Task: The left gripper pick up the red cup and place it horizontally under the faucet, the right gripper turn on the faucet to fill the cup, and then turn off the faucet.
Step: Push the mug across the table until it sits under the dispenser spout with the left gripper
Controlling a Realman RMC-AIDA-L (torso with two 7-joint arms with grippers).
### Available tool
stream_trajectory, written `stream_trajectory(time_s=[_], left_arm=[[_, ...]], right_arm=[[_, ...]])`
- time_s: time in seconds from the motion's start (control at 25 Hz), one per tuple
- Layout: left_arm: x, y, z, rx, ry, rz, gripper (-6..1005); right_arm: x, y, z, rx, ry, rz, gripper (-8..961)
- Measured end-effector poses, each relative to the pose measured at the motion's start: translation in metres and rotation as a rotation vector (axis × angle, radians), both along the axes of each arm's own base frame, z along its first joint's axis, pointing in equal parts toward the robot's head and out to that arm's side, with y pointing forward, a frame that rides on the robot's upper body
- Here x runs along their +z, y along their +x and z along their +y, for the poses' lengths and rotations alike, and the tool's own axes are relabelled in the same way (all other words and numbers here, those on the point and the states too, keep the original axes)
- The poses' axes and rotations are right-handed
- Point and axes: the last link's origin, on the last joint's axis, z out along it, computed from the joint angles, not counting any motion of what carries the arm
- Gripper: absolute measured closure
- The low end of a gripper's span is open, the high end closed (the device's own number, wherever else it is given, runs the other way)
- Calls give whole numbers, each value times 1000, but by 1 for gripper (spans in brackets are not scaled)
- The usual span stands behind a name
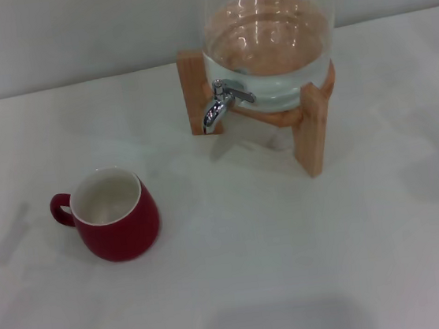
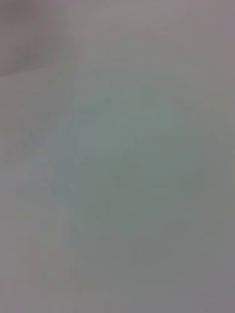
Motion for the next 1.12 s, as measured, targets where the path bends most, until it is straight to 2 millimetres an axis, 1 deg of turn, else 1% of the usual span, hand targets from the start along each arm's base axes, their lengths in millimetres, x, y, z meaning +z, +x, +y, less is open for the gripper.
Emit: stream_trajectory(time_s=[0.4, 1.12], left_arm=[[0, -1, 2, 9, -6, -5, 112], [0, -1, 2, 16, -24, -38, 111]], right_arm=[[-2, 2, 0, -3, -3, 2, 232], [-1, 5, -5, -13, 7, 5, 232]])
